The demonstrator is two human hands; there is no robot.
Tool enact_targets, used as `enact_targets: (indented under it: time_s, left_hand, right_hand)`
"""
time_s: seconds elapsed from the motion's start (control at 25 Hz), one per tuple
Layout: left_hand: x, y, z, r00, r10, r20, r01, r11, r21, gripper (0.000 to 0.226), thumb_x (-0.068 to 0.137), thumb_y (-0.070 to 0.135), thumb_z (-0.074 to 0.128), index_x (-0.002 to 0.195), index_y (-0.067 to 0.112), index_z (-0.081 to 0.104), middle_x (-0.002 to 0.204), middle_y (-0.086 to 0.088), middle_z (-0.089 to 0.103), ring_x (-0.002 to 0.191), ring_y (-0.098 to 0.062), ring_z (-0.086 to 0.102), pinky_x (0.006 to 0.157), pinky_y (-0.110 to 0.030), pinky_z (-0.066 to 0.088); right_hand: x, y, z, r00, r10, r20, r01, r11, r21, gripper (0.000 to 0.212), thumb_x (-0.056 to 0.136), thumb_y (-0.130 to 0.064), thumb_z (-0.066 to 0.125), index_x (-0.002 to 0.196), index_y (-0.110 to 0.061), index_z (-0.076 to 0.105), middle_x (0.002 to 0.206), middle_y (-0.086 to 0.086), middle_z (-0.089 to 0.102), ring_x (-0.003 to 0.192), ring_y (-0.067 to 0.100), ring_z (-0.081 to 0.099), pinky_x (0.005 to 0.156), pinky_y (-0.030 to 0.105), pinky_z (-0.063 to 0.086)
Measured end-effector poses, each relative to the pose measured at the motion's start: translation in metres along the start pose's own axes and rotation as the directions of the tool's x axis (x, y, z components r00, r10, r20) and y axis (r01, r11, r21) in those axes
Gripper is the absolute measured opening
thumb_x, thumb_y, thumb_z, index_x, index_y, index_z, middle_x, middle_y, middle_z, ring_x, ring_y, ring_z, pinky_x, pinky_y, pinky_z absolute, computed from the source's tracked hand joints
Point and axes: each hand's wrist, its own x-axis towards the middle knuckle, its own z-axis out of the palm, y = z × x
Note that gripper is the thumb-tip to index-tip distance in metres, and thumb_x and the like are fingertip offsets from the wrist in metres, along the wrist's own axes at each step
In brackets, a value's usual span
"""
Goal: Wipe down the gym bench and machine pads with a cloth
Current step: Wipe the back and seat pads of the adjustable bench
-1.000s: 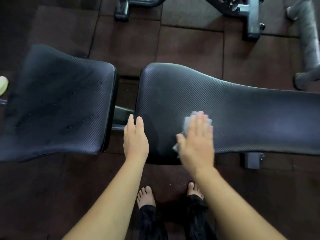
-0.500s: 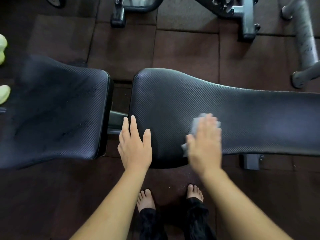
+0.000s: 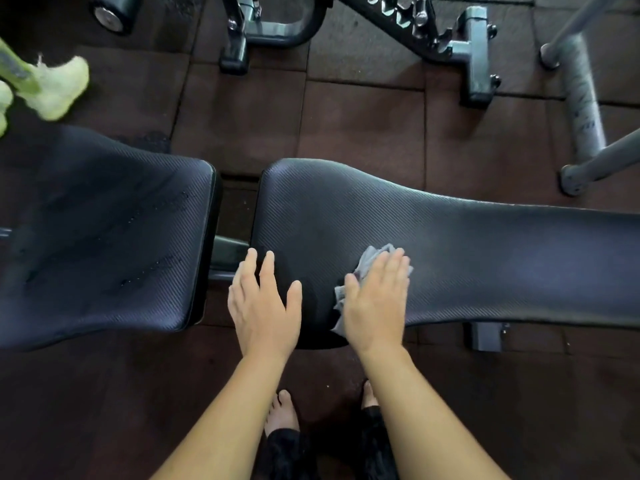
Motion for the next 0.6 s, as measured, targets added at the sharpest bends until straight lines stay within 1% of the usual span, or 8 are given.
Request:
enact_targets:
  time_s: [0.04, 0.08, 0.16, 0.24, 0.32, 0.44, 0.52, 0.6]
  left_hand:
    - [-0.005, 0.007, -0.001, 0.997, 0.066, -0.034, -0.066, 0.998, 0.004, 0.062, 0.093, 0.044, 0.062, 0.15, 0.024, 0.047, 0.157, 0.0, 0.037, 0.143, -0.027, 0.032, 0.116, -0.051, 0.031]
    - [-0.011, 0.015, -0.001, 0.991, 0.127, -0.04, -0.127, 0.992, 0.003, 0.059, 0.089, 0.046, 0.064, 0.143, 0.025, 0.055, 0.147, 0.002, 0.045, 0.135, -0.025, 0.04, 0.11, -0.049, 0.037]
    - [-0.024, 0.035, 0.005, 0.977, 0.209, 0.051, -0.21, 0.977, 0.026, 0.057, 0.084, 0.057, 0.06, 0.133, 0.028, 0.061, 0.129, 0.006, 0.051, 0.118, -0.022, 0.047, 0.097, -0.045, 0.044]
    - [-0.033, 0.057, 0.012, 0.959, 0.228, 0.169, -0.244, 0.967, 0.08, 0.059, 0.081, 0.065, 0.058, 0.129, 0.031, 0.06, 0.12, 0.008, 0.052, 0.11, -0.021, 0.048, 0.091, -0.041, 0.045]
    - [-0.035, 0.074, 0.016, 0.96, 0.18, 0.214, -0.204, 0.974, 0.097, 0.058, 0.081, 0.064, 0.065, 0.128, 0.031, 0.058, 0.118, 0.007, 0.052, 0.109, -0.021, 0.049, 0.092, -0.039, 0.045]
    - [-0.032, 0.087, 0.015, 0.963, 0.093, 0.251, -0.124, 0.986, 0.109, 0.053, 0.083, 0.06, 0.069, 0.125, 0.031, 0.056, 0.119, 0.007, 0.051, 0.114, -0.021, 0.046, 0.098, -0.036, 0.04]
    - [-0.03, 0.092, 0.014, 0.962, 0.045, 0.268, -0.078, 0.99, 0.114, 0.048, 0.084, 0.059, 0.069, 0.121, 0.032, 0.056, 0.119, 0.008, 0.052, 0.116, -0.02, 0.046, 0.099, -0.035, 0.039]
    - [-0.029, 0.096, 0.012, 0.962, 0.007, 0.274, -0.036, 0.995, 0.098, 0.039, 0.086, 0.056, 0.069, 0.116, 0.032, 0.06, 0.118, 0.007, 0.053, 0.116, -0.021, 0.047, 0.1, -0.035, 0.039]
  right_hand:
    - [0.0, 0.0, -0.01, 0.999, -0.024, 0.045, 0.022, 0.999, 0.035, 0.075, 0.102, -0.037, 0.051, 0.158, 0.007, 0.026, 0.166, 0.027, 0.02, 0.154, 0.042, 0.019, 0.126, 0.049, 0.019]
    - [0.006, 0.006, -0.026, 0.997, -0.032, 0.073, 0.026, 0.996, 0.081, 0.073, 0.099, -0.032, 0.055, 0.158, 0.001, 0.029, 0.166, 0.022, 0.026, 0.152, 0.038, 0.023, 0.124, 0.048, 0.023]
    - [0.021, 0.023, -0.052, 0.994, -0.056, 0.094, 0.047, 0.994, 0.097, 0.072, 0.092, -0.028, 0.06, 0.156, -0.008, 0.035, 0.155, 0.011, 0.041, 0.14, 0.034, 0.036, 0.114, 0.048, 0.037]
    - [0.038, 0.033, -0.072, 0.984, -0.1, 0.151, 0.103, 0.995, -0.013, 0.071, 0.087, -0.031, 0.065, 0.151, -0.014, 0.04, 0.141, 0.008, 0.05, 0.127, 0.033, 0.043, 0.104, 0.046, 0.044]
    - [0.053, 0.037, -0.083, 0.963, -0.114, 0.244, 0.134, 0.988, -0.07, 0.062, 0.083, -0.034, 0.068, 0.14, -0.019, 0.05, 0.129, 0.005, 0.055, 0.121, 0.03, 0.045, 0.098, 0.044, 0.046]
    - [0.064, 0.04, -0.091, 0.929, -0.108, 0.354, 0.128, 0.991, -0.033, 0.043, 0.076, -0.034, 0.071, 0.117, -0.025, 0.062, 0.112, -0.002, 0.062, 0.114, 0.025, 0.051, 0.089, 0.039, 0.05]
    - [0.068, 0.041, -0.092, 0.912, -0.122, 0.392, 0.147, 0.989, -0.033, 0.029, 0.074, -0.034, 0.068, 0.103, -0.027, 0.065, 0.102, -0.002, 0.064, 0.107, 0.025, 0.055, 0.081, 0.036, 0.05]
    - [0.068, 0.04, -0.093, 0.905, -0.137, 0.403, 0.17, 0.984, -0.046, 0.017, 0.076, -0.033, 0.065, 0.092, -0.028, 0.065, 0.096, -0.002, 0.063, 0.103, 0.024, 0.056, 0.075, 0.034, 0.05]
